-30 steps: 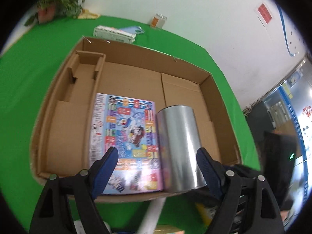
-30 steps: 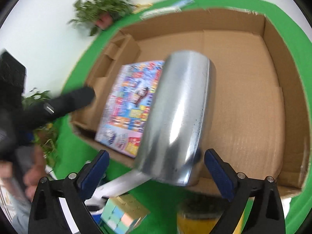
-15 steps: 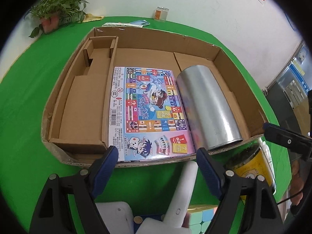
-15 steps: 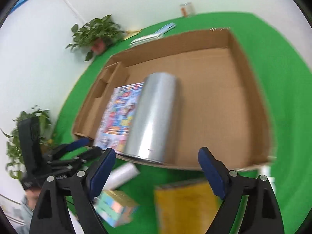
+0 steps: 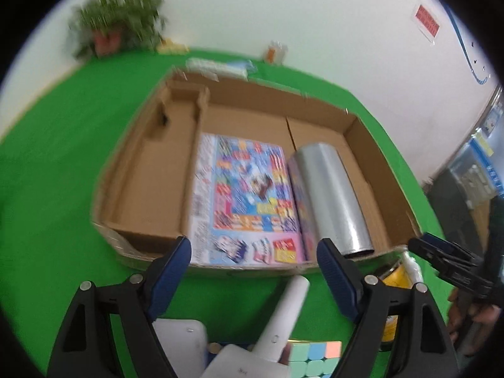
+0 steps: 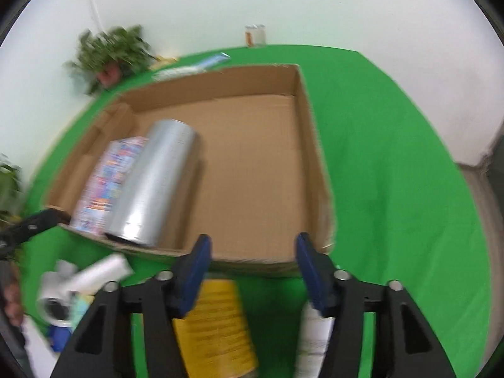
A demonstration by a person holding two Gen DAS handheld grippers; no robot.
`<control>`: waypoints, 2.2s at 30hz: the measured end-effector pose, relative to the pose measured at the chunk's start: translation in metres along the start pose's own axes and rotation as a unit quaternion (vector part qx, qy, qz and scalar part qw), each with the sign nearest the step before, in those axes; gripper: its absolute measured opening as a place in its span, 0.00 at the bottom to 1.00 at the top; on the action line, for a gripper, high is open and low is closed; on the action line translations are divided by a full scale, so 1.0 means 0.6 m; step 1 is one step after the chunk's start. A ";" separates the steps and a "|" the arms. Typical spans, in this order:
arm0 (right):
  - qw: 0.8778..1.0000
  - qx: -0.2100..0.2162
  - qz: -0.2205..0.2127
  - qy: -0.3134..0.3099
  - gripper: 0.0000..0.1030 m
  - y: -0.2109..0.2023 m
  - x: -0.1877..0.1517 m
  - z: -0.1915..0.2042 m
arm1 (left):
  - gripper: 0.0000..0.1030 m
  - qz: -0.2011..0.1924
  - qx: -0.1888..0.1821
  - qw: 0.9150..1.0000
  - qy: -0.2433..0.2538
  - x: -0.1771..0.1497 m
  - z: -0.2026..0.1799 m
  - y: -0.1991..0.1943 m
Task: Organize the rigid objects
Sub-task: 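Withdraw both grippers back toward the objects on the table, then grasp the yellow-labelled herb jar with both grippers from its sides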
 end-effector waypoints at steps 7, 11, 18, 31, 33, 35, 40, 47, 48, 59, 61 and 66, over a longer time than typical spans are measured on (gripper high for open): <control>0.995 0.015 -0.093 -0.016 1.00 -0.110 -0.042 0.074 | 0.86 -0.146 0.101 0.977 0.119 -0.002 -0.043 -0.111; 0.992 -0.018 -0.106 -0.059 1.00 -0.128 -0.095 0.112 | 0.84 -0.121 0.133 0.975 0.131 -0.053 -0.051 -0.115; 0.987 -0.025 -0.130 -0.088 0.38 -0.176 -0.150 0.132 | 0.03 -0.087 0.109 0.982 0.129 -0.120 -0.067 -0.125; 0.983 0.048 -0.153 -0.091 0.96 -0.256 -0.178 0.145 | 0.91 -0.125 0.175 0.959 0.186 -0.101 -0.039 -0.260; 0.981 0.043 -0.157 -0.106 0.96 -0.270 -0.179 0.152 | 0.91 -0.126 0.183 0.957 0.188 -0.093 -0.028 -0.277; 0.980 0.039 -0.157 -0.116 0.96 -0.277 -0.180 0.156 | 0.91 -0.130 0.183 0.958 0.179 -0.093 -0.025 -0.284; 0.985 0.017 -0.132 -0.111 0.96 -0.261 -0.198 0.145 | 0.91 -0.127 0.146 0.972 0.133 -0.121 -0.043 -0.254; 0.988 0.013 -0.113 -0.108 0.96 -0.219 -0.197 0.104 | 0.91 -0.070 0.076 0.990 0.093 -0.178 -0.078 -0.183; 0.990 0.012 -0.106 -0.097 0.96 -0.210 -0.194 0.092 | 0.91 -0.068 0.075 0.990 0.095 -0.182 -0.082 -0.178; 0.998 0.061 0.001 -0.024 0.76 -0.082 -0.196 0.060 | 0.91 -0.029 0.019 0.996 0.076 -0.194 -0.102 -0.141; 0.998 0.055 -0.004 -0.039 0.76 -0.082 -0.198 0.065 | 0.91 -0.022 0.010 0.997 0.075 -0.197 -0.106 -0.136; 0.993 0.012 0.008 -0.121 0.75 -0.118 -0.243 0.076 | 0.91 0.032 -0.079 0.995 0.049 -0.226 -0.142 -0.126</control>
Point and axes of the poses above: each gripper's, at about its wrist camera, not at the fingertips, and y roughly the way its jaws point, z to its left, x to its top, the point moved 10 cm from there along y, roughly the way its jaws point, and after that the axes turned 7 degrees about -z, right-handed, at the moved point
